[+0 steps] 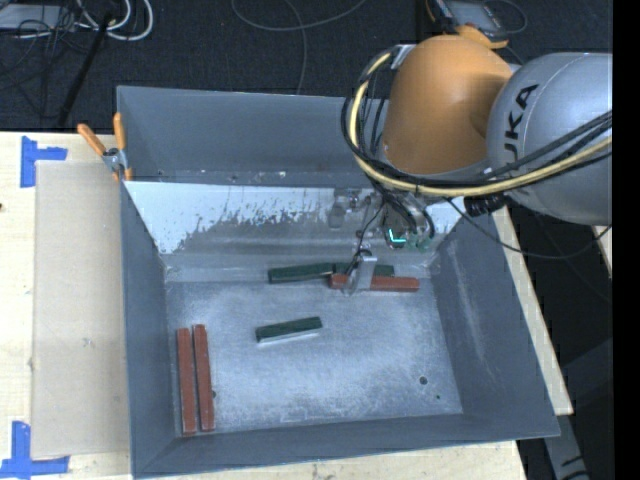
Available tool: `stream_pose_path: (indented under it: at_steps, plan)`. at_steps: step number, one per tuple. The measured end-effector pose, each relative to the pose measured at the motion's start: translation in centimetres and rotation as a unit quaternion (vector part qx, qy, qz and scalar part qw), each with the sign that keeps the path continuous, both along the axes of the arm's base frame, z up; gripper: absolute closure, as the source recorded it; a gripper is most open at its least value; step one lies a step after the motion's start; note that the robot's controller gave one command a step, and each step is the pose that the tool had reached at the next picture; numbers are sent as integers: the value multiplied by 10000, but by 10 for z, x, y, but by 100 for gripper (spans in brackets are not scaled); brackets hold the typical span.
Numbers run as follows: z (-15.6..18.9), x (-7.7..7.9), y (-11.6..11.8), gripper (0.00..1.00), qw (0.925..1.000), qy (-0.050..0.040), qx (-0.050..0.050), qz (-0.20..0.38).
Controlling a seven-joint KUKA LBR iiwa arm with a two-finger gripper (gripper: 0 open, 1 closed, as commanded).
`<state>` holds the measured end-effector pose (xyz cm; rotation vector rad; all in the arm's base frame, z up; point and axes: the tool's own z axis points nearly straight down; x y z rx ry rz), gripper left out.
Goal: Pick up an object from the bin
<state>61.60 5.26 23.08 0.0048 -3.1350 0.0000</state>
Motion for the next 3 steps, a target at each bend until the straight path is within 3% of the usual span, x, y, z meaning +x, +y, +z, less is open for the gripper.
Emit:
stream_pose_path:
  at_steps: [1, 2, 3]
  plan:
    - [-162, -66, 72, 0, 9969, 19, 5, 786]
    - [-158, -63, 71, 100, 9972, -25, 5, 751]
    - [-13, -4, 48, 100, 9817, -81, 3, 1902]
